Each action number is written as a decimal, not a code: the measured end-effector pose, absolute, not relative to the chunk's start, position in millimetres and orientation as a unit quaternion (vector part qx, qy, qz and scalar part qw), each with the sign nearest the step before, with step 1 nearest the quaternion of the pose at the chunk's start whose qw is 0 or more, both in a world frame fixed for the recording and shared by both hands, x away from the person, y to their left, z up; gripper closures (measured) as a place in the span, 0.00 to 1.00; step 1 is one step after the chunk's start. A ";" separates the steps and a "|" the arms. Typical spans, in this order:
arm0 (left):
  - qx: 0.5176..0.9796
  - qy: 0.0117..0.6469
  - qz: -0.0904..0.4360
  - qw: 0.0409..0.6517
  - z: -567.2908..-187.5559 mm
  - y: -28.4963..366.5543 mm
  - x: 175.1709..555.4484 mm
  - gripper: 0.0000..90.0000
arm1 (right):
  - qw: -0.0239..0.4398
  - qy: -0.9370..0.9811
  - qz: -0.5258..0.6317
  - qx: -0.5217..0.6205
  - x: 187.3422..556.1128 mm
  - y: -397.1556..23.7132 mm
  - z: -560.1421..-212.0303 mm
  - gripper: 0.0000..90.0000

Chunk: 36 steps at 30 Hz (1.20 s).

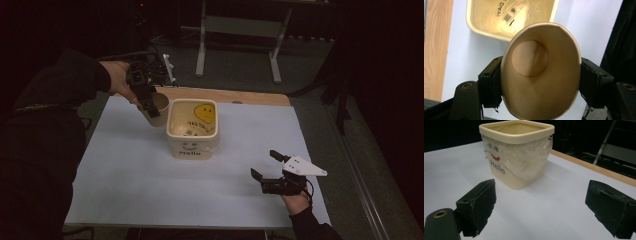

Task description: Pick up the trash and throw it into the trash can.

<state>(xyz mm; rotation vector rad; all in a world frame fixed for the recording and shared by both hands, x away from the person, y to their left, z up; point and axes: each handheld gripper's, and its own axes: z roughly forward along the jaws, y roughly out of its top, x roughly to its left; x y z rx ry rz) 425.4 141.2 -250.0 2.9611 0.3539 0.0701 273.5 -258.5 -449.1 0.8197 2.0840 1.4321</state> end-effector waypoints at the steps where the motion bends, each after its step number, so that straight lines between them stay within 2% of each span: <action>1: 0.989 0.118 0.021 0.082 -248.9 139.4 426.1 0.34 | 0.240 0.760 0.523 0.301 273.3 -258.4 -449.1 0.11; 15: 0.993 0.087 0.019 0.080 -241.7 107.0 435.4 0.34 | 0.239 0.761 0.523 0.300 273.1 -258.8 -449.2 0.11; 36: 0.995 0.056 0.012 0.077 -253.3 74.5 448.3 0.34 | 0.237 0.762 0.524 0.299 272.9 -259.0 -449.6 0.11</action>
